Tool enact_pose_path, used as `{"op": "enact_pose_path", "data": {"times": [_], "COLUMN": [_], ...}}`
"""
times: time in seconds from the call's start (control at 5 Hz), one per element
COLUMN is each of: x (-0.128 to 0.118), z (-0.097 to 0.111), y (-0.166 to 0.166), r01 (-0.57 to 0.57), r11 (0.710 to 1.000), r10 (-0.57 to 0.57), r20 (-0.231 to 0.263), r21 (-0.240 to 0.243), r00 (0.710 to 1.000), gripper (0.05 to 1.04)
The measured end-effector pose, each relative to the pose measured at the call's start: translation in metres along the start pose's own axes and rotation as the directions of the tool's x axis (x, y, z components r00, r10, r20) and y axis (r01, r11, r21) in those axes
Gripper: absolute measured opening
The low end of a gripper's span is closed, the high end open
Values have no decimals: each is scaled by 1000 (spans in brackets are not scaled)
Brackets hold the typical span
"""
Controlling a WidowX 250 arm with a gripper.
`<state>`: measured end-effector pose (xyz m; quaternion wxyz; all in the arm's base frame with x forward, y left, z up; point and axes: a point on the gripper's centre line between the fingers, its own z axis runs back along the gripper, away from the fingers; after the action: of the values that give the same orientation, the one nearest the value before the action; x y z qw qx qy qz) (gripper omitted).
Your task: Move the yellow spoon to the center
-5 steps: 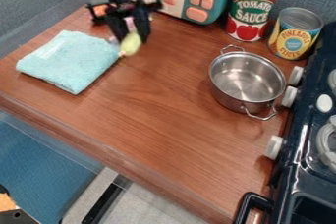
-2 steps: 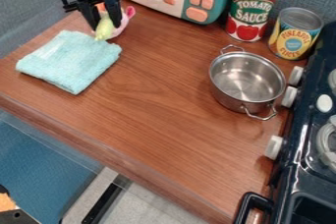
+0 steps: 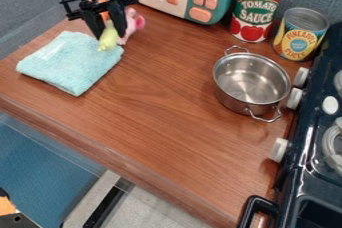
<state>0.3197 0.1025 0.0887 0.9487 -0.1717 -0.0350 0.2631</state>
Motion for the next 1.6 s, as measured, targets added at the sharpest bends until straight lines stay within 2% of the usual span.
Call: {"op": "enact_pose_path", "data": {"times": [0.2,0.4,0.6,0.8,1.0,1.4,1.6], "x": [-21,-40,-55,-55,-53,-17,-1], "z": [7,7,-9,-23,-46,-65,-68], "y": [-22,-37,-49,-57,-65,-75,-85], "r01": [95,181,283,336,366,361,363], "r11": [995,983,956,937,925,927,928], "r10": [-95,-182,-289,-346,-375,-368,-369], "r20": [22,61,82,117,88,55,68], "r21": [2,26,73,97,107,105,82], "r00": [995,981,954,931,923,928,927], "gripper": [393,393,393,393,393,393,393]}}
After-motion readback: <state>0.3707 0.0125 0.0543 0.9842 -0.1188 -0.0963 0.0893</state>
